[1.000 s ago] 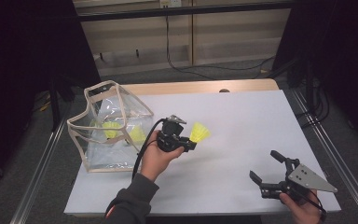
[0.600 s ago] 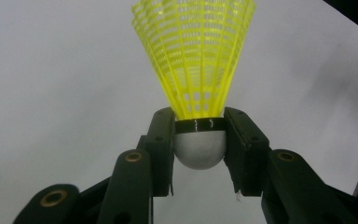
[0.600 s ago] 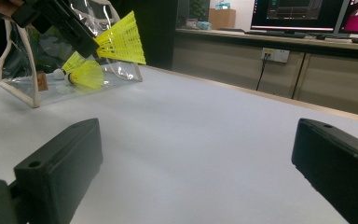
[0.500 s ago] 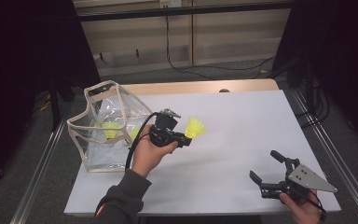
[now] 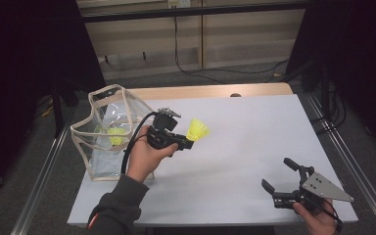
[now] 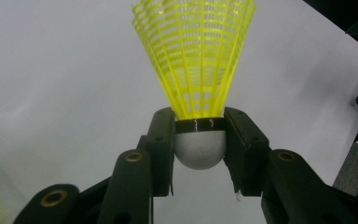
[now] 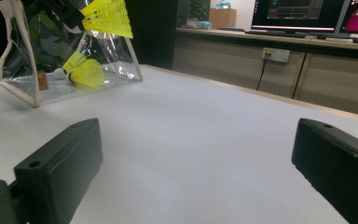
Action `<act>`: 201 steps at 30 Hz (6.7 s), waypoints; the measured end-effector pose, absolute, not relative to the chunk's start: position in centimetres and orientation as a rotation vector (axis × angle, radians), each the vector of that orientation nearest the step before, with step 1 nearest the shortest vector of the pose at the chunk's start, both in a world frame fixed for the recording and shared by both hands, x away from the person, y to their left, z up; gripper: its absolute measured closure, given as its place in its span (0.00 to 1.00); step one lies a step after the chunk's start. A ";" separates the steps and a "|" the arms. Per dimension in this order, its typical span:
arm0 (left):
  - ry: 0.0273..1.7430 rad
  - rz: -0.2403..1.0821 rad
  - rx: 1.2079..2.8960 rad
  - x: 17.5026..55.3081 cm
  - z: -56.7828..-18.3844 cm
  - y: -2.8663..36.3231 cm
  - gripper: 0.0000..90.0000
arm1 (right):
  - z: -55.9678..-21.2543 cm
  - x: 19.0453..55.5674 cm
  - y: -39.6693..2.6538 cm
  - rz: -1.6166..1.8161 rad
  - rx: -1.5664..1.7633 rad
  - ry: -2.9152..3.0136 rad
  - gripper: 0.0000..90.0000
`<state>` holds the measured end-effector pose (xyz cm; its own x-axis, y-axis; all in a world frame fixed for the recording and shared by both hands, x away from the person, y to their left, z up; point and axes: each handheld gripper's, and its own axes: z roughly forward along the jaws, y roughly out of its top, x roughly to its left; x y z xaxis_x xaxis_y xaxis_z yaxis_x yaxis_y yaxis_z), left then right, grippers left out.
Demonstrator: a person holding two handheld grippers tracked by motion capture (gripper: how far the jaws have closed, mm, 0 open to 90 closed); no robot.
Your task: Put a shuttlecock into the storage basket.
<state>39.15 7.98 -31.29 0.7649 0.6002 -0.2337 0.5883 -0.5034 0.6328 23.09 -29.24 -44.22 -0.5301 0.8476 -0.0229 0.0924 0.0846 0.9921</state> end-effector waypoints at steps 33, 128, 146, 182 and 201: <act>0.898 0.086 2.254 39.3 -27.1 10.9 0.72 | -44.3 23.2 -29.3 1.504 0.938 1.728 0.02; 0.990 0.183 2.179 40.1 -20.6 17.4 0.72 | -44.3 23.2 -29.3 1.506 0.937 1.724 0.02; 1.003 0.206 2.173 40.1 -20.0 18.5 0.72 | -44.3 23.1 -29.3 1.508 0.938 1.723 0.02; 1.065 0.244 2.155 40.2 -19.8 20.9 0.72 | -44.3 23.2 -29.3 1.507 0.940 1.722 0.02; 1.112 0.278 2.142 40.2 -20.3 22.9 0.72 | -44.2 23.2 -29.3 1.507 0.940 1.722 0.02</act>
